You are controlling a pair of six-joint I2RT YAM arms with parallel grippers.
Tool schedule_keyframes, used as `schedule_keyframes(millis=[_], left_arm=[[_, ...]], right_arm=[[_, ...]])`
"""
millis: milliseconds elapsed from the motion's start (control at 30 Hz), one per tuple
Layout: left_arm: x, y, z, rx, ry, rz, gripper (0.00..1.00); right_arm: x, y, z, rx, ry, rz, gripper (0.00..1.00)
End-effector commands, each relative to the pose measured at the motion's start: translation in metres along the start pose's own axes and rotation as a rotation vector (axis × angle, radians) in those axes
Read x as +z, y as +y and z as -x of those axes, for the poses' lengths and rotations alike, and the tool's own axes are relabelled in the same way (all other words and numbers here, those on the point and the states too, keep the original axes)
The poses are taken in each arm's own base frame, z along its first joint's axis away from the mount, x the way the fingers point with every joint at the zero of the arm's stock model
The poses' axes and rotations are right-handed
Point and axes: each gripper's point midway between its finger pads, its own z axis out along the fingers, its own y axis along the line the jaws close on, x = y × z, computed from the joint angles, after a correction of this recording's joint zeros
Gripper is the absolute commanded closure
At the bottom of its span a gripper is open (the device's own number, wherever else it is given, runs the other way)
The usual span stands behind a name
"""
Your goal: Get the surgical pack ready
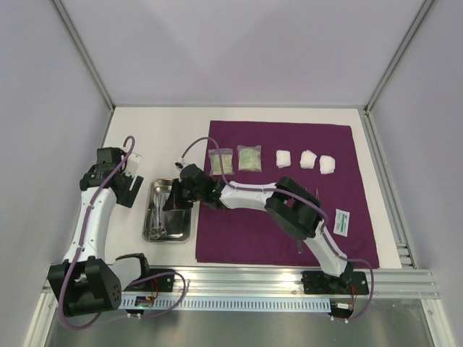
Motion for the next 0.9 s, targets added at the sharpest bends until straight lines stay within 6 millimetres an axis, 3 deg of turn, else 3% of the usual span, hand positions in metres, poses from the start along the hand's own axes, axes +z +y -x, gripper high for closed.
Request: schedule_keyframes(millis=[0, 300, 533, 767, 867], left_arm=[[-0.002, 0.002, -0.001, 0.005, -0.008, 0.005, 0.16], [0.002, -0.001, 0.0, -0.002, -0.003, -0.012, 0.16], [0.005, -0.003, 0.001, -0.001, -0.001, -0.018, 0.16], [0.006, -0.002, 0.005, 0.001, -0.008, -0.021, 0.16], [0.006, -0.002, 0.005, 0.0, -0.007, -0.023, 0.16]], right_arm=[[0.004, 0.003, -0.004, 0.025, -0.004, 0.02, 1.0], [0.014, -0.017, -0.021, 0.07, 0.062, -0.037, 1.0], [0.024, -0.017, -0.018, 0.068, 0.066, -0.046, 1.0], [0.024, -0.03, -0.017, 0.103, 0.053, -0.115, 0.98], [0.025, -0.022, -0.013, 0.128, 0.042, -0.087, 1.0]])
